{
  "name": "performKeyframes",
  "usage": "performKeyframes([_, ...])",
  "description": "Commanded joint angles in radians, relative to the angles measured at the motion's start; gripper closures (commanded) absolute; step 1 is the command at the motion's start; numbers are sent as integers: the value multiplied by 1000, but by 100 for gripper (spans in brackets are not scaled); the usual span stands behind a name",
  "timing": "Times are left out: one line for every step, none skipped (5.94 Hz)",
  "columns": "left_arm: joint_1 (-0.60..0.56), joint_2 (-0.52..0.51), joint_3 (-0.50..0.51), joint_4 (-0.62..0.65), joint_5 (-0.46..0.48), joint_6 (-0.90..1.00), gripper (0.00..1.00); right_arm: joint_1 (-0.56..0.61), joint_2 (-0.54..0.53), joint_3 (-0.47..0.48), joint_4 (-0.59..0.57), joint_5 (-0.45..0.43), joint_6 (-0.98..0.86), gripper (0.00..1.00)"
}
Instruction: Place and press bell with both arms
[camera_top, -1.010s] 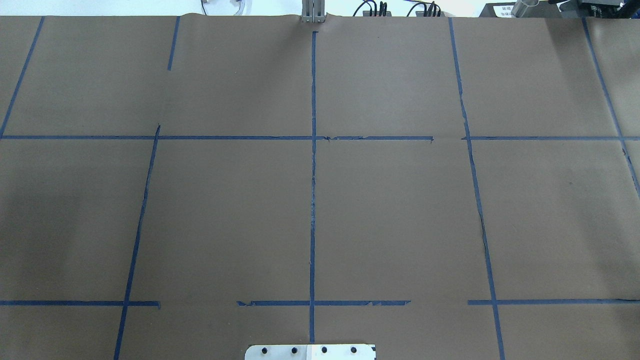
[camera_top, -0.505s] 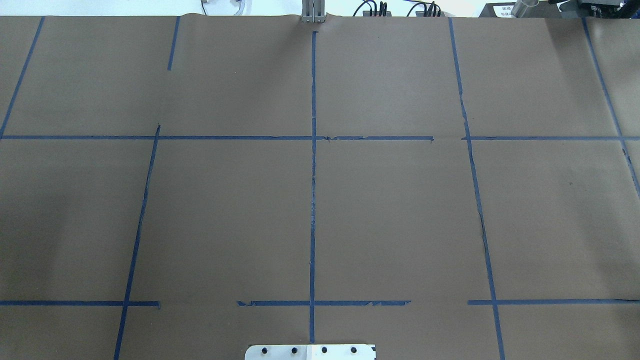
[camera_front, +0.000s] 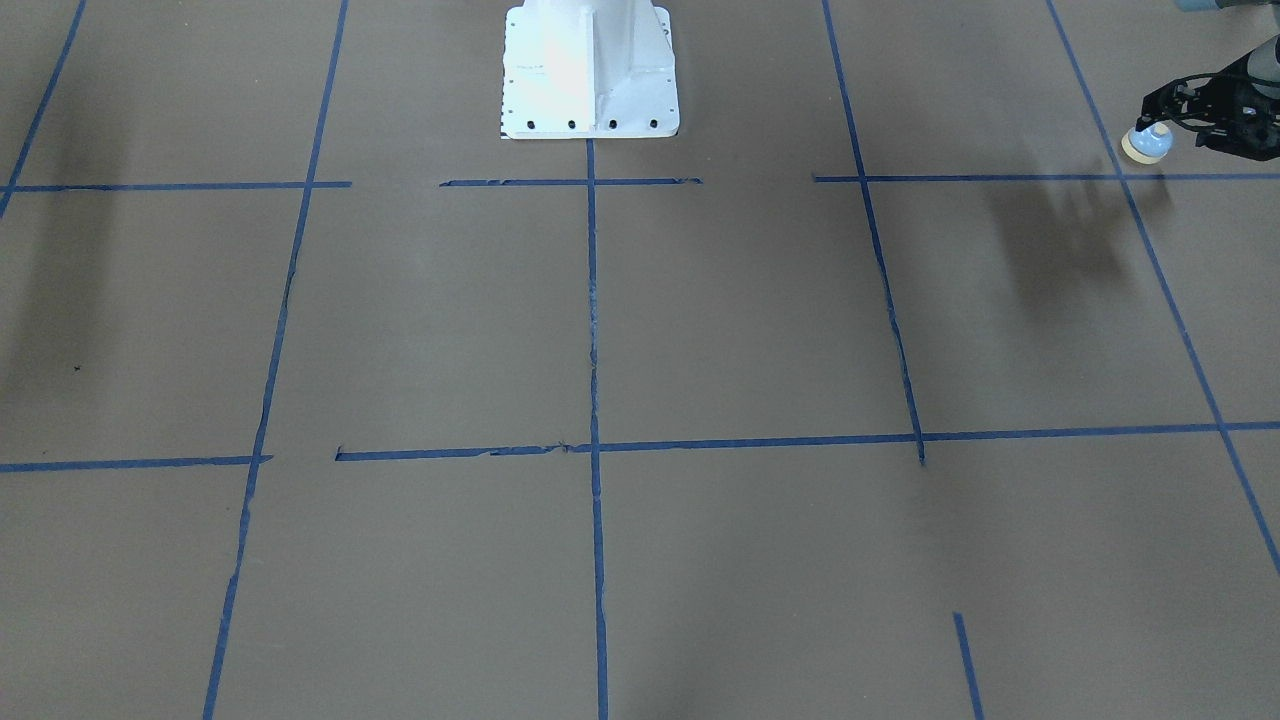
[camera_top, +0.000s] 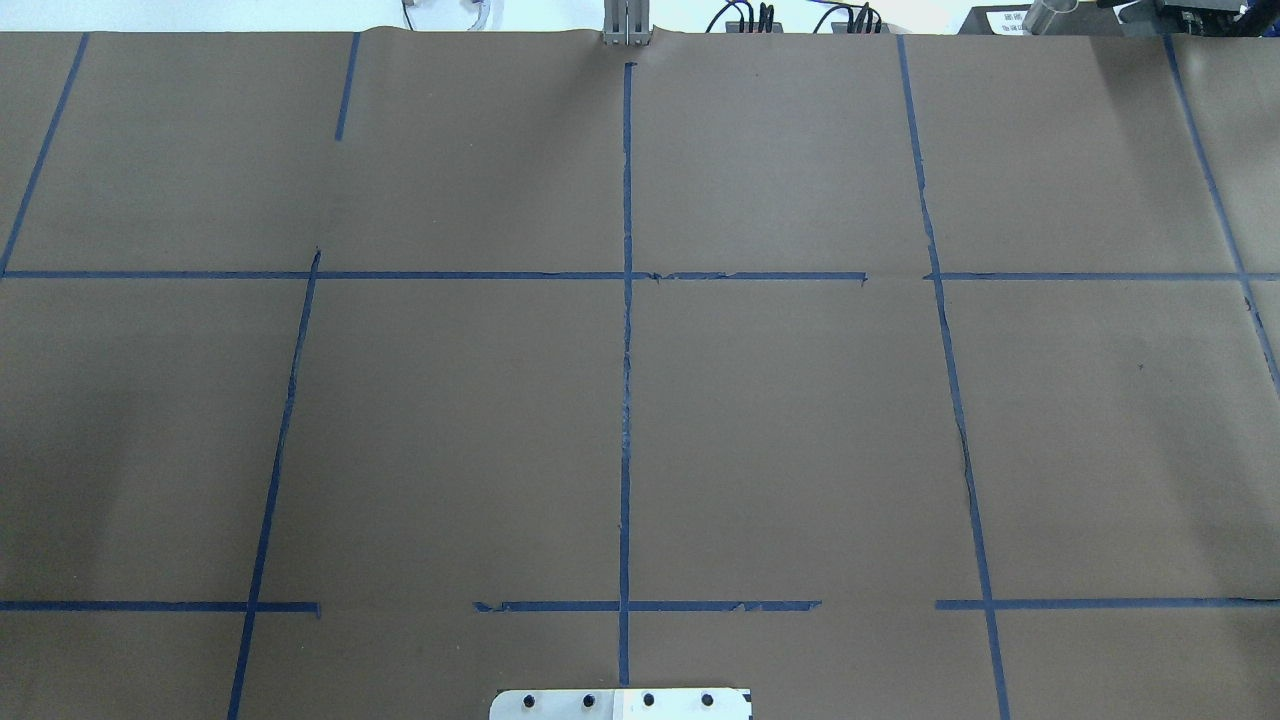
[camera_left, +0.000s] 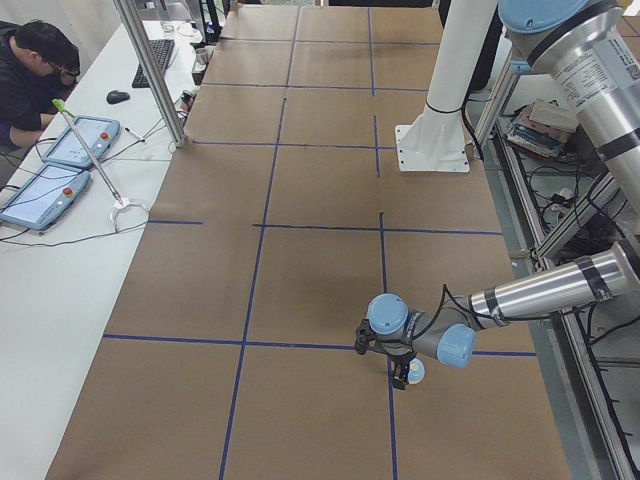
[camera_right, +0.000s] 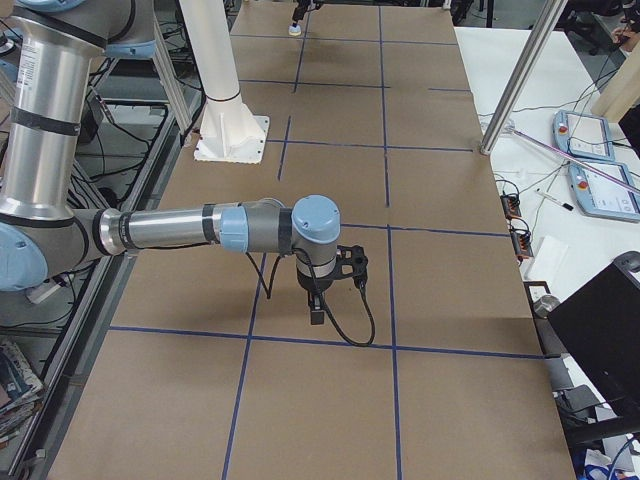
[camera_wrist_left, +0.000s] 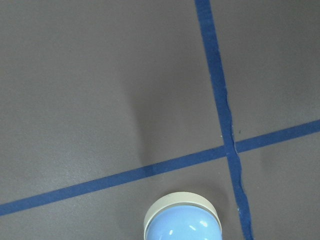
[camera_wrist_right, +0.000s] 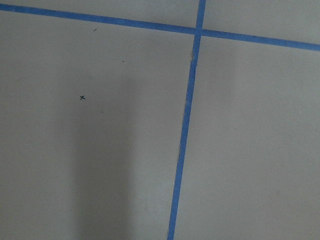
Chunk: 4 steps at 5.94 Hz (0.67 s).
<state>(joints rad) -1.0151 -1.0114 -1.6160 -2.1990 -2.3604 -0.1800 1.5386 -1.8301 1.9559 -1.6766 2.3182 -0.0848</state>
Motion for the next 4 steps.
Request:
performKeyframes([71, -15, 1, -1, 6, -57, 0, 0, 0, -2, 0, 0, 0, 0])
performKeyframes([85, -16, 2, 1, 22, -59, 0, 0, -1, -2, 0, 0, 0, 0])
performKeyframes([98, -21, 23, 1, 59, -61, 0, 0, 0, -2, 0, 0, 0, 0])
performKeyframes([105, -21, 28, 1, 64, -59, 0, 0, -1, -2, 0, -2, 0, 0])
